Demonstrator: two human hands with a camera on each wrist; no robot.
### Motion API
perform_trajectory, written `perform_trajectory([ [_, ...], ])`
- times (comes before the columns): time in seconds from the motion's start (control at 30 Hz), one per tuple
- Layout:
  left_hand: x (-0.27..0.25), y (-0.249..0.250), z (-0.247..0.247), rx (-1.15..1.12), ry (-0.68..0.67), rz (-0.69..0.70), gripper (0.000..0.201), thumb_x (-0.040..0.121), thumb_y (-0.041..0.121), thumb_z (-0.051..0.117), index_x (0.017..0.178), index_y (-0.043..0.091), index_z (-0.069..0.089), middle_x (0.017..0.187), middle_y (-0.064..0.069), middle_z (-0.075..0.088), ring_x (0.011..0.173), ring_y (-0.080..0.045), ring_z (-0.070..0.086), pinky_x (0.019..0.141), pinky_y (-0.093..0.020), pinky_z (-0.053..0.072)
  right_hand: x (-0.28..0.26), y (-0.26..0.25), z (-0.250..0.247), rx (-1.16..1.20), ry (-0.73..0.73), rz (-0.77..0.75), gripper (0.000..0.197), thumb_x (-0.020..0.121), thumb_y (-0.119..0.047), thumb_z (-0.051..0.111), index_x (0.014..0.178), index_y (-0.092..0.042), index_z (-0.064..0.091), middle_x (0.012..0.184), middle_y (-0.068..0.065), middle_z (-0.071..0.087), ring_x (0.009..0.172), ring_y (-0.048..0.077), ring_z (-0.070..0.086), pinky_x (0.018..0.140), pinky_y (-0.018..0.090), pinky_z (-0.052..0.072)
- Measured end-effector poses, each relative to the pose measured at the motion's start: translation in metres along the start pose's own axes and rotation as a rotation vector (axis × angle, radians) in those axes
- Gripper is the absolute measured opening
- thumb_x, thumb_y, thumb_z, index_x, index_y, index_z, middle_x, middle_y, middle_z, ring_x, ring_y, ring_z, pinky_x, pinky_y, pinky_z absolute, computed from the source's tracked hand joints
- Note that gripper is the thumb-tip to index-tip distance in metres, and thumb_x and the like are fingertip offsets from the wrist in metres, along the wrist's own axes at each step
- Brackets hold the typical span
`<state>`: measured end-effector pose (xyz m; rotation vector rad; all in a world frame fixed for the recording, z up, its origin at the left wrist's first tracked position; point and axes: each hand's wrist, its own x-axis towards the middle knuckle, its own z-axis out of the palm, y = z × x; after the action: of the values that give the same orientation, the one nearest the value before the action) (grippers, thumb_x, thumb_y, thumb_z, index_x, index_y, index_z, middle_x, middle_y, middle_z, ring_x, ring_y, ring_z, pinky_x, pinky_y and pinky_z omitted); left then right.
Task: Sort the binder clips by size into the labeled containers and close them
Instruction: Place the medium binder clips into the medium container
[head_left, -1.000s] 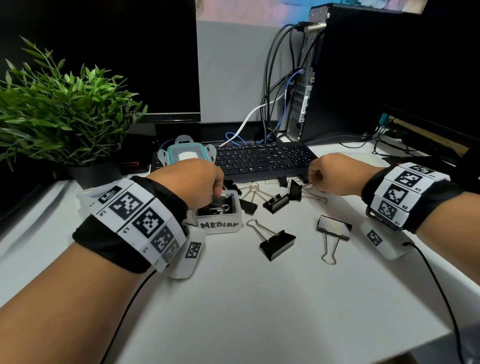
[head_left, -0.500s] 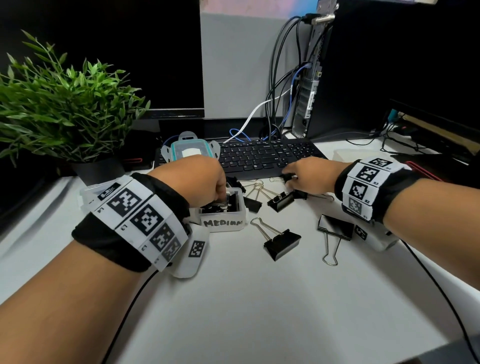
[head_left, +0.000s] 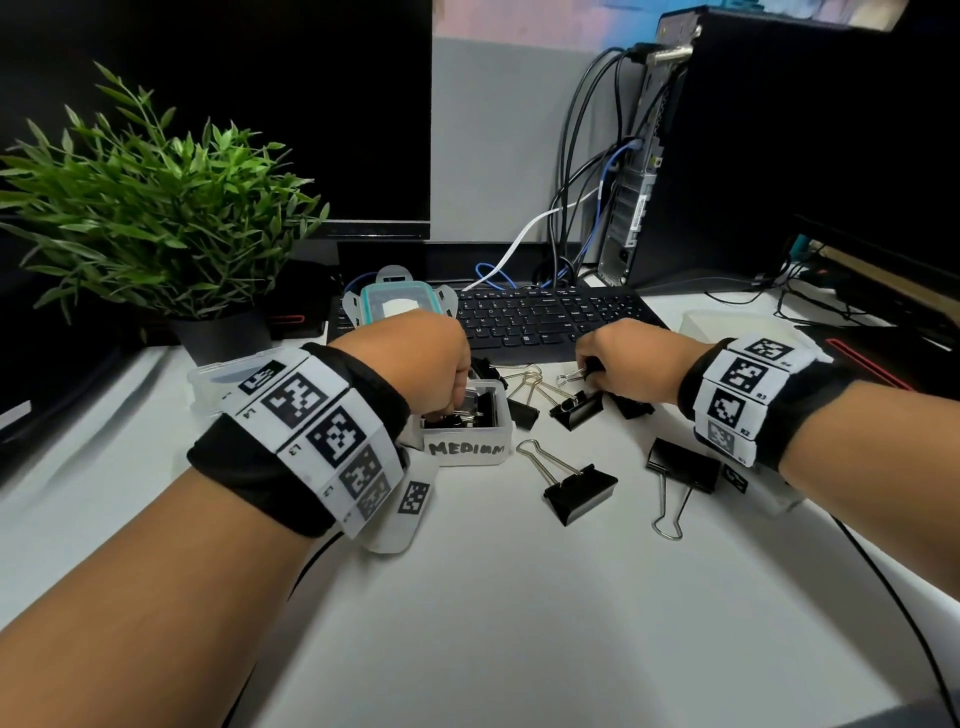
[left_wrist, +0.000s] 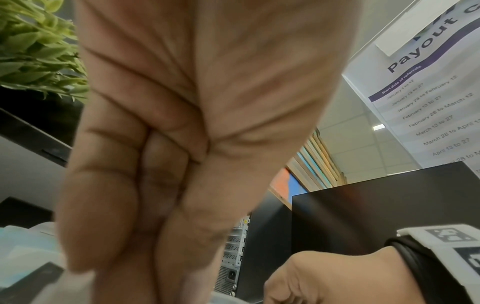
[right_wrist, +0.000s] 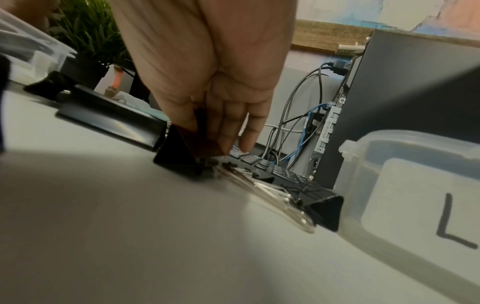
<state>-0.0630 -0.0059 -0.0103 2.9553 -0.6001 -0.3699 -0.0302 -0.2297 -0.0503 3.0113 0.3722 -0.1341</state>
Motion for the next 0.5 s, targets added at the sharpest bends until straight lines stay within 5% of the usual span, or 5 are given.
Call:
perform_trajectory([
  [0.27, 0.000, -0.003, 0.002, 0.073, 0.015, 0.009, 0.015, 0.086, 0.014, 0.062, 0.100, 0.015, 0.069, 0.095, 0.004, 0.068, 0.087, -0.012, 0.060, 0.059, -0.017, 0.041, -0.014, -0.017, -0.013, 0.255, 0.281, -0.184, 0.019, 0.094, -0.029, 0.056, 0.104, -0.017, 0.067, 0.089, -0.002, 0.068, 0.081, 0.015, 0.061, 0.071, 0.024, 0.046],
  [0.37, -0.001, -0.001, 0.001, 0.041, 0.004, 0.003, 0.020, 0.089, 0.009, 0.056, 0.105, 0.013, 0.068, 0.097, 0.004, 0.067, 0.093, -0.013, 0.061, 0.060, -0.015, 0.040, -0.018, -0.033, -0.020, 0.314, 0.278, -0.250, 0.024, 0.094, -0.031, 0.056, 0.112, -0.021, 0.067, 0.096, -0.008, 0.066, 0.086, 0.008, 0.059, 0.072, 0.016, 0.041],
  [0.5, -0.002, -0.004, -0.003, 0.026, 0.042, 0.007, 0.024, 0.090, 0.004, 0.050, 0.106, 0.011, 0.066, 0.092, 0.005, 0.065, 0.084, -0.009, 0.053, 0.057, -0.013, 0.035, -0.022, -0.055, -0.020, 0.248, 0.256, -0.393, 0.028, 0.091, -0.026, 0.060, 0.116, -0.017, 0.068, 0.103, 0.002, 0.064, 0.094, 0.015, 0.059, 0.081, 0.021, 0.043],
])
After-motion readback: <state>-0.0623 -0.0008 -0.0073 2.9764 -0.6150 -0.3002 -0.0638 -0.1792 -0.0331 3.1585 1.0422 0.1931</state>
